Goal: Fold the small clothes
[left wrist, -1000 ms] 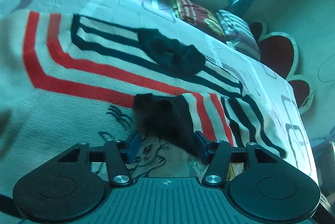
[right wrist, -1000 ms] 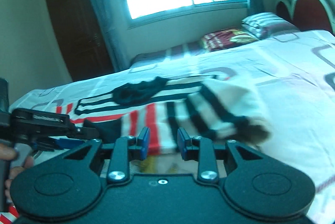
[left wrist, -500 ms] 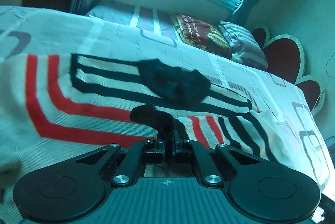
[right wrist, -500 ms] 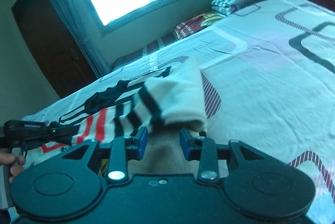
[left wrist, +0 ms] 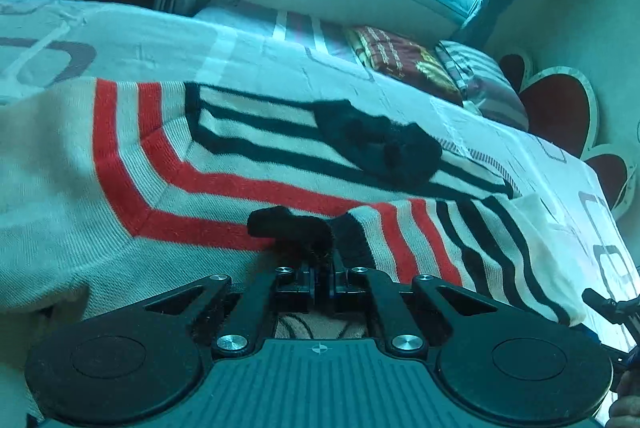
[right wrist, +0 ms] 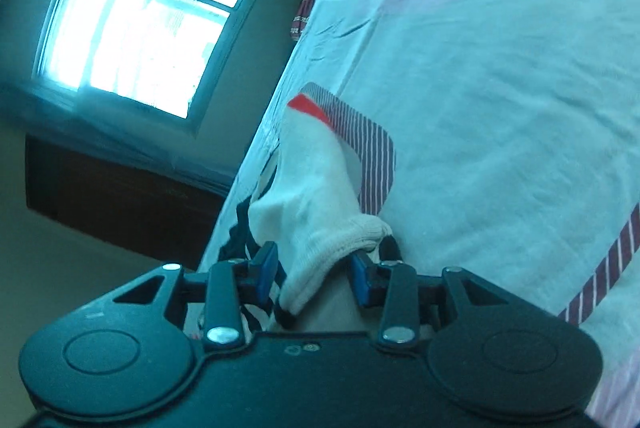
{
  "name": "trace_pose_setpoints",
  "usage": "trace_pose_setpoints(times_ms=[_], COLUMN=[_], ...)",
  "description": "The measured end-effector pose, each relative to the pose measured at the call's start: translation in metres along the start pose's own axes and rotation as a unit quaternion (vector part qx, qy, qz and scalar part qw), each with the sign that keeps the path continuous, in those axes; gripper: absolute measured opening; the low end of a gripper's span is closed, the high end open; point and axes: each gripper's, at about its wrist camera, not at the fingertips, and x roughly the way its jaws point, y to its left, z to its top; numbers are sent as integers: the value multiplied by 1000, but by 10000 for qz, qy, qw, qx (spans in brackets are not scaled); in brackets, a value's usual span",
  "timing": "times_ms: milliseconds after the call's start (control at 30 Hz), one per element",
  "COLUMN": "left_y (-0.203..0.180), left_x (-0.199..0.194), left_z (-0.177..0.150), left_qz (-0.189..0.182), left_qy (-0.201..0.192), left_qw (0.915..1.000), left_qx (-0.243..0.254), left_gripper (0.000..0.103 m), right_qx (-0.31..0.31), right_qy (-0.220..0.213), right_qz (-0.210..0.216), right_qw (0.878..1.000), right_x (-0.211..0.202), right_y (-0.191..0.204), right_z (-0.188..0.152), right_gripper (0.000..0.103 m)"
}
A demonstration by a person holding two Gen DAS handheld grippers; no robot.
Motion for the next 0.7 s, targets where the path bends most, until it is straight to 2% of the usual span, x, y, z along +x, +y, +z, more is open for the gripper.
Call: trace_pose_setpoints(times_ms=[100,133,167,200,267,333,367,433,500,567,600,633,667,700], left_y=[0,-1,-1,-1,1,1,0,-2,-3,-2,0,3,5,6], left_x=[-5,-6,-6,-6,-5,1,2,1,-1,-4,-8,-13,-20,-28], left_z=[0,0,0,-1,-1,-4,-8,-9,-9,-10,-10,-11,-12,-13], left_qz=[23,33,66,74,75,213,235,264,290,267,264,314,475,690], left_qy=[-67,-72,-84,-85,-81,-5,-20,-63,-88,-122,-141,-199,-314,-478], left_qw=[10000,9999,9999,9998,9999,9995,9995,9994,9991,9992,9993,9991,9982,9962], left_qx=[37,89,130,135,104,213,217,232,283,255,218,185,186,212], left_gripper=[6,6,6,6,6,6,6,6,6,6,7,18,35,42], right_qx=[218,197,78,-114,-550,-1153,-1182,-1219,-1385,-1518,-1676,-1899,-2131,-2341], right_qy=[-3,-44,-55,-78,-142,-37,-12,-6,56,128,113,56,-3,-53], right_qz=[98,80,55,-20,-192,-858,-890,-907,-896,-787,-770,-805,-877,-947], right_qw=[9997,9998,9999,9999,9982,9896,9890,9884,9863,9852,9828,9785,9731,9676], right_x=[2,1,1,1,1,10,13,13,10,1,-7,-16,-23,-29], right_y=[-2,-1,3,8,18,26,22,25,34,38,40,42,46,49], right_z=[1,1,0,-1,-3,-8,-11,-11,-12,-13,-13,-15,-17,-16], right_gripper=[39,32,17,13,10,7,5,5,13,28,29,28,23,22])
